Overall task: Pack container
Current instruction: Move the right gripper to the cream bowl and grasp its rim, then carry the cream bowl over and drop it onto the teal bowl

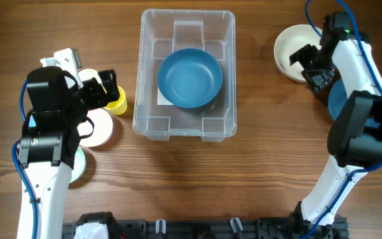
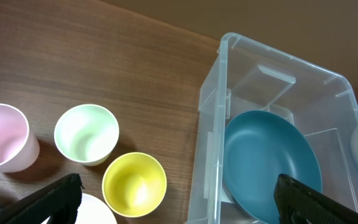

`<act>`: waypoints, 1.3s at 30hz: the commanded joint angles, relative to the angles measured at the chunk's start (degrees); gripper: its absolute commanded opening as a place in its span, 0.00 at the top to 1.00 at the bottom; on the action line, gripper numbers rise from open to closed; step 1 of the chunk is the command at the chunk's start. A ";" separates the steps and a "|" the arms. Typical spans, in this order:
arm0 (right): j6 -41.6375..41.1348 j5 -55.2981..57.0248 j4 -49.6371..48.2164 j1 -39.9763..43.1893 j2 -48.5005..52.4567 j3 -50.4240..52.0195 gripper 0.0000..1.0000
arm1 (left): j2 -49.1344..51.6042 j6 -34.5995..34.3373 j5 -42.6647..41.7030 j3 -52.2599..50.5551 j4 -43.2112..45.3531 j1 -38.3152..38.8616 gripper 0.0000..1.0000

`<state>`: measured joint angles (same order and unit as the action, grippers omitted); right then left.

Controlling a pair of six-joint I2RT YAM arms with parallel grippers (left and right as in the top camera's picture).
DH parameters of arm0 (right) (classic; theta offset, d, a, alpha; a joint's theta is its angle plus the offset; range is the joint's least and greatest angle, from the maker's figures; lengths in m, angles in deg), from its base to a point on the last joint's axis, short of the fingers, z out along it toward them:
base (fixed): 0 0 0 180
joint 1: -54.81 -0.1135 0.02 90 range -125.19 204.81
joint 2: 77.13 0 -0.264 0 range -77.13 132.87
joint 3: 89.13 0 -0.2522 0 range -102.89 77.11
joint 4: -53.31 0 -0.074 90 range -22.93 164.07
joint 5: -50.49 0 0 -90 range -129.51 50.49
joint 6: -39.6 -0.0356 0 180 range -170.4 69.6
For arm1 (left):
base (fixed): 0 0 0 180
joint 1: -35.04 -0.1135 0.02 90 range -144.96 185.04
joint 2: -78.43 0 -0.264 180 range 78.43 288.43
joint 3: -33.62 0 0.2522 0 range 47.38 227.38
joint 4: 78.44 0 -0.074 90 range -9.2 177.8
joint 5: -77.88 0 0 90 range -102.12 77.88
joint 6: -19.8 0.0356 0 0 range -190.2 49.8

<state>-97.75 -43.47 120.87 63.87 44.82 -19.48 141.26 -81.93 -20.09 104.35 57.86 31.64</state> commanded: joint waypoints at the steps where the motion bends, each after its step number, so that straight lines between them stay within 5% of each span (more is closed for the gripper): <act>1: -5.84 3.80 -1.18 -1.18 1.49 1.90 0.13 | -0.24 -0.74 0.37 1.03 0.20 -0.26 0.00; 12: -8.17 3.76 -6.86 -1.11 1.49 8.44 0.17 | -0.24 -0.76 0.37 1.03 0.22 -0.26 0.00; 19: -6.71 3.50 -6.64 -1.18 1.49 8.44 0.75 | -0.24 -0.76 0.37 1.03 0.22 -0.26 0.00; 23: -6.29 3.02 -6.12 -1.18 1.49 8.44 0.95 | -0.24 -0.76 0.35 1.03 0.20 -0.26 0.00; 33: 1.95 -1.09 -4.85 -1.18 -0.35 7.78 0.96 | -0.24 -0.74 0.37 1.03 0.66 -0.26 0.00; 39: 8.37 -0.46 -3.02 -1.18 -13.25 3.91 0.96 | -0.24 -0.74 0.37 1.03 0.63 -0.26 0.00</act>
<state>-94.39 -44.37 117.44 62.87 41.59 -11.86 141.26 -82.12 -20.09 104.35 58.26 31.64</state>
